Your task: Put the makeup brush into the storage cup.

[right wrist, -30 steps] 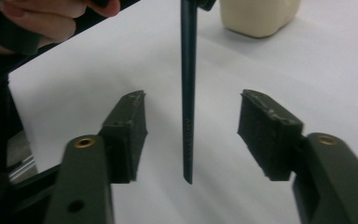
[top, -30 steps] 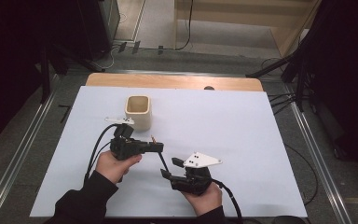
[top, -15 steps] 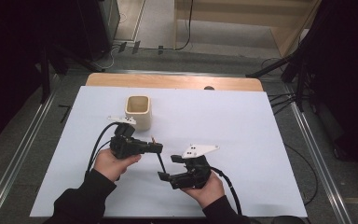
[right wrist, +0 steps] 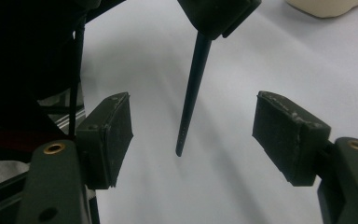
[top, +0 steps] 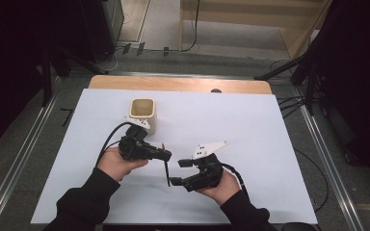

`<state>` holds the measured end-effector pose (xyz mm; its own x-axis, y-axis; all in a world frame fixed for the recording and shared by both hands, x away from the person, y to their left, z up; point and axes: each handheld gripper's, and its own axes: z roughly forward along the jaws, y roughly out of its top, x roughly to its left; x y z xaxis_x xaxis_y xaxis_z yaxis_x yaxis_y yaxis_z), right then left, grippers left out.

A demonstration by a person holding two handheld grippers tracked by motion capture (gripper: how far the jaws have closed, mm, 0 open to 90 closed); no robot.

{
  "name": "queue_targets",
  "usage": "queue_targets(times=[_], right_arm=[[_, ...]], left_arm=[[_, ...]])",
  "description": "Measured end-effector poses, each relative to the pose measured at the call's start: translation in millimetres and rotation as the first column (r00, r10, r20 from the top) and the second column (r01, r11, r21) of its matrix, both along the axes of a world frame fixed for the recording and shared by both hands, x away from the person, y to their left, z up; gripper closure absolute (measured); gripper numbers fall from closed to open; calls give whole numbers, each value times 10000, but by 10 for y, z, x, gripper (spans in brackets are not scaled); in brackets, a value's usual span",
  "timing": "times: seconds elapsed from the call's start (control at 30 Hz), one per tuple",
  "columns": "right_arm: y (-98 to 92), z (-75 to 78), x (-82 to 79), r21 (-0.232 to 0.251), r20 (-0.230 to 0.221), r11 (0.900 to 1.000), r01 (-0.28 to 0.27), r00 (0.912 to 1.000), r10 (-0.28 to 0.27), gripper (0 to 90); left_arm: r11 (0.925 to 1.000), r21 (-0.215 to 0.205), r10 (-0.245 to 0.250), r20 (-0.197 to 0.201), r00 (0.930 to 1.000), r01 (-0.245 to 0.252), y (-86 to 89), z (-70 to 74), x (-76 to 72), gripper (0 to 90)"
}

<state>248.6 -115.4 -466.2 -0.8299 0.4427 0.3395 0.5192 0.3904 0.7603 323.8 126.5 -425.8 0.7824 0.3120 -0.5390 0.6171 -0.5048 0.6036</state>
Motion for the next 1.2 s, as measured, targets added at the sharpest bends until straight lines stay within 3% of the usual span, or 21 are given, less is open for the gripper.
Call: queue_targets(times=[0.2,0.33,0.7,0.8,1.0,1.2], right_arm=[[-66,0,95,486,-336,9981,-370,9987,386,322],[-62,-18,123,376,-235,9973,-628,9977,637,339],[20,-103,182,1046,-995,9921,-692,9918,796,451],[29,-112,189,1196,-1245,9905,-681,9887,830,527],[24,-103,191,1254,-1209,9911,-452,9908,605,695],[36,-105,182,1185,-1115,9921,-419,9922,552,801]], left_arm=[[9985,-57,-540,-74,9985,540,-13,24,75,840],[9968,-188,-780,-178,9968,776,-1,16,116,840],[9905,-665,-1221,-201,9923,1205,-67,-11,153,839],[9876,-771,-1388,-191,9901,1369,-95,-17,139,838],[9858,-795,-1494,-103,9887,1481,-143,-33,117,837],[9853,-886,-1474,-120,9890,1458,-154,-36,109,837]])
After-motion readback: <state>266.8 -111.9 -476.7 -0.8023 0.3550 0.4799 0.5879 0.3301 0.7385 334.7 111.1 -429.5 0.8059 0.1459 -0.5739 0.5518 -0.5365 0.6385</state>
